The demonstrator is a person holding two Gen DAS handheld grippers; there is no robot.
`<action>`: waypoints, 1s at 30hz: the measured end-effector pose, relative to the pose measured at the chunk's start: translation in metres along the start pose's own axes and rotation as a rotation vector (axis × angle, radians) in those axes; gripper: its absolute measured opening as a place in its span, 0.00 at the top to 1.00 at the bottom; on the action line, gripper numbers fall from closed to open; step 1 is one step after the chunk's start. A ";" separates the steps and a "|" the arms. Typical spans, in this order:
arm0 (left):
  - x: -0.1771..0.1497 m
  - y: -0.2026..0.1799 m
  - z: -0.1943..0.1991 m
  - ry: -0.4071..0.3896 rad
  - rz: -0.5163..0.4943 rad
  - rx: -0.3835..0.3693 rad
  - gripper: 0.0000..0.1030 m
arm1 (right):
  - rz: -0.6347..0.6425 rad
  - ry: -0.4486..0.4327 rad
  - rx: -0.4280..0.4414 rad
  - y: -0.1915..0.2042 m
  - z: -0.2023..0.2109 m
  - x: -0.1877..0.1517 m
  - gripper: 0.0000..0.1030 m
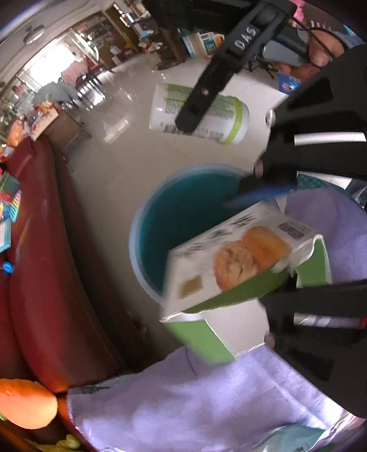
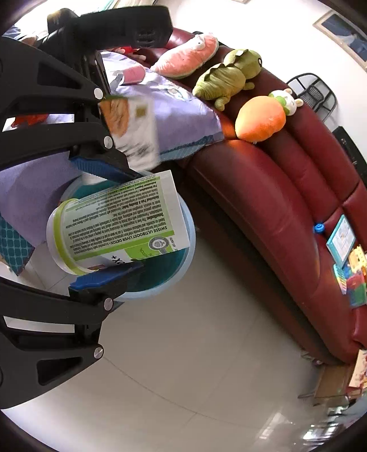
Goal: Collect trash
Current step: 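Carry both items over the teal bin and open the left tool to drop the box, then open the right tool over the teal bin to drop the supplement bottle, then move both tools back over the table, right tool toward the red snack bag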
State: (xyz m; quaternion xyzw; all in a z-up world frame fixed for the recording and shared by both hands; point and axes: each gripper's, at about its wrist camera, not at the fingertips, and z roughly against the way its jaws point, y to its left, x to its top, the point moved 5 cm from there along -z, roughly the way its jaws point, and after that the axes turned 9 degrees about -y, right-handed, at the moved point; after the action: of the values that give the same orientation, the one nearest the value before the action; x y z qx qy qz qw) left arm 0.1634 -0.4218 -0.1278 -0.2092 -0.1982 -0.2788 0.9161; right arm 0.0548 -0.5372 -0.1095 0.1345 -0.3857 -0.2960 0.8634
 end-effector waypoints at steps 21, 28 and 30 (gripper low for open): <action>-0.015 0.023 0.019 -0.037 0.049 0.025 0.33 | 0.006 0.059 -0.012 0.004 -0.022 -0.007 0.48; -0.014 0.034 0.034 -0.075 0.088 0.032 0.18 | 0.030 0.136 0.003 0.020 -0.036 -0.022 0.37; -0.017 0.038 0.039 -0.080 0.100 0.031 0.17 | 0.033 0.138 0.001 0.023 -0.035 -0.023 0.36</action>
State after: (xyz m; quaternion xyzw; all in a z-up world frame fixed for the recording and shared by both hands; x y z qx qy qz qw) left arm 0.1636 -0.3670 -0.1138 -0.2155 -0.2282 -0.2210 0.9234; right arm 0.0778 -0.5046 -0.1360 0.1485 -0.3277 -0.2717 0.8926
